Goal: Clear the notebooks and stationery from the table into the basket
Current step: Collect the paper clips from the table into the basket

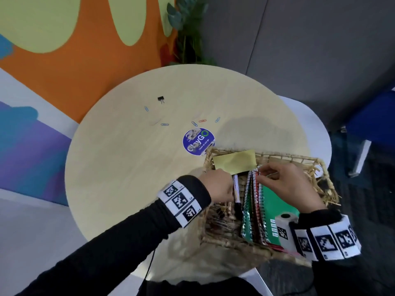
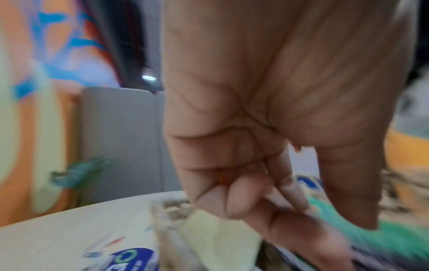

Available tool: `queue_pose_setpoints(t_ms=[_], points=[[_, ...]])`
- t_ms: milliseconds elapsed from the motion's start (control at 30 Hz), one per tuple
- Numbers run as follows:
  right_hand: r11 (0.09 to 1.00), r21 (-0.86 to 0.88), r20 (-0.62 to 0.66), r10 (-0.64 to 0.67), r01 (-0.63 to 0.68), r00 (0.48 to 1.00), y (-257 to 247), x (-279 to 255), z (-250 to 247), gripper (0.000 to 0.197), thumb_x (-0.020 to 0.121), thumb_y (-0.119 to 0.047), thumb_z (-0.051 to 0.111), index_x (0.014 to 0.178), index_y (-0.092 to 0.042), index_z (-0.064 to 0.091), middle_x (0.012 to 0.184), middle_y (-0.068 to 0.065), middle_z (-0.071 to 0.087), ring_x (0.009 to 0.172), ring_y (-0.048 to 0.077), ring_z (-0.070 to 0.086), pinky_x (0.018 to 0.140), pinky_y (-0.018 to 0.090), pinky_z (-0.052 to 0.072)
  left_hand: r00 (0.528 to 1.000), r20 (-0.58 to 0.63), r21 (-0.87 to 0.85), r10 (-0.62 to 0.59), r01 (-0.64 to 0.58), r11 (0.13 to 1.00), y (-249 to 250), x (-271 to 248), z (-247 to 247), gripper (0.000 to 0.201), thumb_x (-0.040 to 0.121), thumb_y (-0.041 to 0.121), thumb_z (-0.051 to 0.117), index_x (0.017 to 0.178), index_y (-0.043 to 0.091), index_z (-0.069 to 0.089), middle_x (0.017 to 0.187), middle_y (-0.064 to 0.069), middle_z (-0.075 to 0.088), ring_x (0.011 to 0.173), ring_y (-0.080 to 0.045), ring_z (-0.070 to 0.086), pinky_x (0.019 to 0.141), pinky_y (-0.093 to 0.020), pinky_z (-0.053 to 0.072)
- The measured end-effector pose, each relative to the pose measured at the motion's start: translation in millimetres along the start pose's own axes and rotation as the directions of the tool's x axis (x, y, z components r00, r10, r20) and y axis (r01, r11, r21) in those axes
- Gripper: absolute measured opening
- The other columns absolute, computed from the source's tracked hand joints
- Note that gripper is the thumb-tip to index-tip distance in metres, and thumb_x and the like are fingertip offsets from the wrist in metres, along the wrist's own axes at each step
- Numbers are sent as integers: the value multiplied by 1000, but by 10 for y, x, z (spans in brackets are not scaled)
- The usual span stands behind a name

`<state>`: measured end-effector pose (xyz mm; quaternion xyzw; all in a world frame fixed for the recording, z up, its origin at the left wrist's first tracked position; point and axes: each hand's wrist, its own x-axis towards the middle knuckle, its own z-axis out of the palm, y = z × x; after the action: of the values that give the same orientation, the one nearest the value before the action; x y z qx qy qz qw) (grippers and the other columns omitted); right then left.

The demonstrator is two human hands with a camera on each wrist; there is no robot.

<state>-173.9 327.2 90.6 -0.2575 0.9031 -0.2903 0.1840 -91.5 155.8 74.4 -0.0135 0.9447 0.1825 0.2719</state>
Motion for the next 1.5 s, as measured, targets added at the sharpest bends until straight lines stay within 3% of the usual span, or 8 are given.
queue_pose_setpoints(t_ms=[100,233,367,500,767,1200,1333,1500], points=[[998,62,-11,-15,15,1000,-197,211,-87,17,81,-24,71,96,-16,71,87,-3,73,79,0,66,66,5,46,963,-257,-251,-83,16,968,-521,-46,-271,20,92,22,62,99,11,76,101,-3,76,93,-19,68,83,-28,52],[993,86,-105,-76,85,992,-642,688,-156,6,82,-22,69,88,-22,71,78,-10,71,72,-13,62,62,-3,42,825,-432,-430,-364,166,887,-1355,-34,-443,20,92,14,59,103,12,75,101,-5,76,90,-21,68,81,-24,47],[987,12,-52,-162,163,985,-1156,1349,106,9,84,-16,66,90,-12,72,77,-3,69,64,0,61,59,2,42,715,-409,-559,-567,295,775,-2089,112,-452,22,92,6,55,107,7,72,108,-9,75,98,-27,69,88,-27,50],[964,-125,110,-221,234,969,-1499,2012,647,16,85,-17,62,97,-11,70,93,6,73,87,22,67,73,22,44,638,-393,-609,-662,359,707,-2617,363,-480,24,94,11,55,112,10,70,116,-10,73,107,-27,67,95,-30,50],[918,-303,359,-140,257,923,-1820,2966,1800,25,91,-17,56,111,-4,63,117,16,64,109,31,58,91,35,46,569,-397,-685,-721,339,645,-3079,801,-540,24,94,25,62,109,8,71,106,-12,75,101,-28,69,90,-31,53],[879,-440,477,56,183,877,-1706,3090,2280,22,92,-13,51,107,0,61,118,19,63,110,34,60,90,34,47,662,-349,-611,-663,376,697,-3274,1131,-541,17,91,12,59,102,3,69,105,-15,72,98,-31,67,84,-31,52],[899,-373,526,1,230,851,-1827,2815,1893,20,89,-13,57,102,1,63,105,17,67,98,32,63,76,31,46,696,-313,-448,-646,491,747,-3297,1208,-633,24,95,16,58,108,0,70,114,-18,71,108,-34,65,92,-38,51],[929,-247,375,-171,276,911,-1915,2243,900,12,87,-19,60,83,-9,65,73,-1,53,70,18,48,63,26,34,746,-274,-284,-607,540,792,-3208,1247,-702,30,97,14,55,112,-10,65,118,-29,67,112,-43,63,94,-43,51]])
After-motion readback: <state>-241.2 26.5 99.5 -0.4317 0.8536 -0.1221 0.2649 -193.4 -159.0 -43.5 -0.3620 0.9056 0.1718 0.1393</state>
